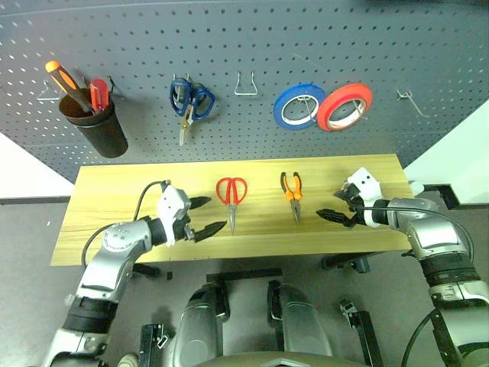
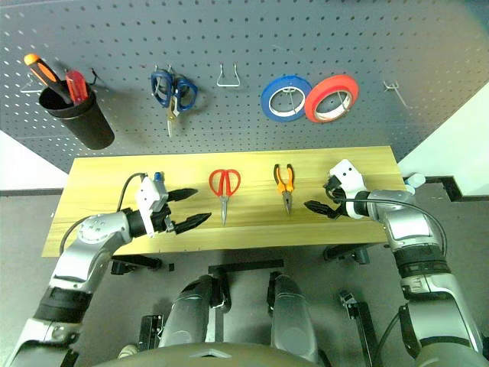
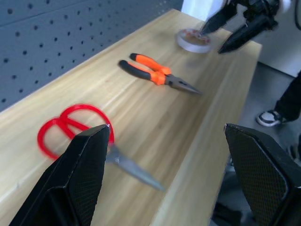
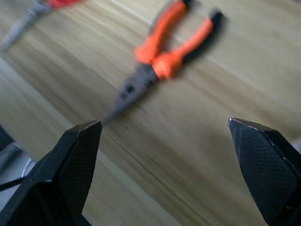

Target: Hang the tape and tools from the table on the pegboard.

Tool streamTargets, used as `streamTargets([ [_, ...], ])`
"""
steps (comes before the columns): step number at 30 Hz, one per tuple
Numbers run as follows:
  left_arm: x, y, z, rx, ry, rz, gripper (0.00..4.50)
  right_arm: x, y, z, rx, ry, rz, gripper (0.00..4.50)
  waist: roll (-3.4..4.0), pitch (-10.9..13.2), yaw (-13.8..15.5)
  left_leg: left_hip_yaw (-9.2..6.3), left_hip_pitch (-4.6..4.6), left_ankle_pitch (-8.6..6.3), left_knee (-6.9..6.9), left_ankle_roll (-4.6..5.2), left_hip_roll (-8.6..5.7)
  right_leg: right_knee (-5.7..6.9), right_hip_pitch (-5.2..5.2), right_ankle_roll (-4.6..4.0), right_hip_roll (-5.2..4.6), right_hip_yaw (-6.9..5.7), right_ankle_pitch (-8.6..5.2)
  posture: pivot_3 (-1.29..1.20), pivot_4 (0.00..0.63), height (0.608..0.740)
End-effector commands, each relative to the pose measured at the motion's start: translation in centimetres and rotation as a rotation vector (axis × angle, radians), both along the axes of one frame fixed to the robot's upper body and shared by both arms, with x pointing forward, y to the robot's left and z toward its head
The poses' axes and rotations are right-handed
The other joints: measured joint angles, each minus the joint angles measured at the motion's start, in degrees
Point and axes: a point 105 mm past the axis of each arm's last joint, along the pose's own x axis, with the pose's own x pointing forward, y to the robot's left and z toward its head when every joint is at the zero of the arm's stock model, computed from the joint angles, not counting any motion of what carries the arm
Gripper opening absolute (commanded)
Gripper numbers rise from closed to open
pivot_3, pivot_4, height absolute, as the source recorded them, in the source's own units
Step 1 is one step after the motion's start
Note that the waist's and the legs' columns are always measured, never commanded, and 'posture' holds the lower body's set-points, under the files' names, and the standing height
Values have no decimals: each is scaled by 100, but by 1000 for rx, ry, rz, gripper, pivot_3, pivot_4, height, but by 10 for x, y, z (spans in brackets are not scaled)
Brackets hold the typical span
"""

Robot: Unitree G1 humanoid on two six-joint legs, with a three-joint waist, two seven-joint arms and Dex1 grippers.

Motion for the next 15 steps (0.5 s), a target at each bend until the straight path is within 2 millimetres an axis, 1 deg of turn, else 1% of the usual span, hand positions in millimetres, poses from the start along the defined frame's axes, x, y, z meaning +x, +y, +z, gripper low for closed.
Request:
streamTargets([
  [1, 5, -18, 3, 28, -8, -65, 4063, 9, -16, 16, -45, -54, -61, 4500, 4, 55, -12, 0, 2, 0, 3, 0, 0, 3, 2, 0, 1, 0, 0, -127, 372, 730],
  [3, 13, -27, 7, 21, -10, -76, 4063, 14, -24, 18, -73, -70, -92, 4500, -1, 99, -44, -1, 2, 0, 12, 0, 1, 8, 3, 1, 1, -1, 0, -133, 379, 730],
  [8, 26, -45, 10, 46, -22, -90, 4063, 26, -35, 23, -118, -96, -133, 4500, -15, 219, -140, -5, -1, -2, 25, 6, 0, 11, 11, 8, -2, -4, -3, -138, 394, 730],
  [12, 34, -56, 10, 68, -12, -90, 4063, 38, -50, 13, -228, -64, -207, 4500, -17, 316, -213, -3, -2, 5, 23, 18, 1, 15, 8, 7, 0, -3, 0, -136, 403, 730],
  [14, 35, -61, 12, 71, -24, -100, 4063, 44, -54, 11, -254, -52, -239, 4500, -22, 345, -271, -1, -2, 7, 22, 19, 0, 17, 6, 8, 0, -3, 0, -134, 404, 730],
  [15, 35, -65, 13, 66, -27, -105, 4063, 47, -54, 10, -241, -35, -255, 4500, -22, 366, -278, -1, -2, 7, 22, 20, 0, 18, 7, 10, 0, -3, -1, -128, 408, 730],
])
